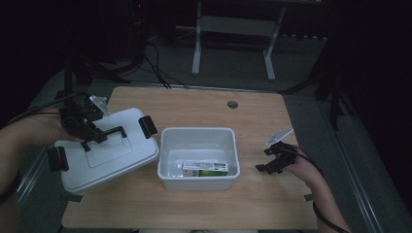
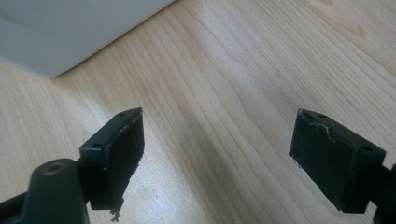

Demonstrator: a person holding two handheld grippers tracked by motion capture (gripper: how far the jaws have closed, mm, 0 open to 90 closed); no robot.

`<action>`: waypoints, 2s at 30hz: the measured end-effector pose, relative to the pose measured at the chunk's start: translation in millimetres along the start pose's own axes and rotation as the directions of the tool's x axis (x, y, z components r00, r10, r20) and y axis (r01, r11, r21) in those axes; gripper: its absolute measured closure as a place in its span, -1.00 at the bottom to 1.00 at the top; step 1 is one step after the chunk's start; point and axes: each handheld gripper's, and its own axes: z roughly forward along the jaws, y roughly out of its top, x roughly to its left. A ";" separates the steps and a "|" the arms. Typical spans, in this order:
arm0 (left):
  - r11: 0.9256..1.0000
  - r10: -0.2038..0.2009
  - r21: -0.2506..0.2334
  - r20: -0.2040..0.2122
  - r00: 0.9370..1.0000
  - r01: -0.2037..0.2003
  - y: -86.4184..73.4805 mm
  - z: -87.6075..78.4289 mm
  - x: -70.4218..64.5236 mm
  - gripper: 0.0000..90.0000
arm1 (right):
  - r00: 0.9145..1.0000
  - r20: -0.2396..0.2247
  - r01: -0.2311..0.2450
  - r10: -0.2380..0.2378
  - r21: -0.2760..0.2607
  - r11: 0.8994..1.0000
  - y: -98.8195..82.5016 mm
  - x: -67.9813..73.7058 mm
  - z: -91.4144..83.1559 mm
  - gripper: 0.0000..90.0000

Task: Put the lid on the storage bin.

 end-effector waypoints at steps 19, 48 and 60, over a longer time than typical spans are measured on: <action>0.986 0.166 -0.032 0.023 0.986 -0.166 74.6 1.9 -29.2 0.86 | 1.000 -0.008 -0.003 0.003 -0.003 1.000 -3.9 1.2 2.8 -0.62; 0.932 0.354 -0.105 0.074 0.932 -0.346 173.2 30.0 -66.2 0.86 | 1.000 -0.013 -0.008 0.008 -0.025 1.000 -11.3 3.6 -1.4 -0.62; 0.920 0.388 -0.108 0.099 0.916 -0.377 200.9 54.4 -76.0 0.86 | 1.000 -0.018 -0.012 0.012 -0.036 0.999 -13.3 3.3 -2.6 -0.62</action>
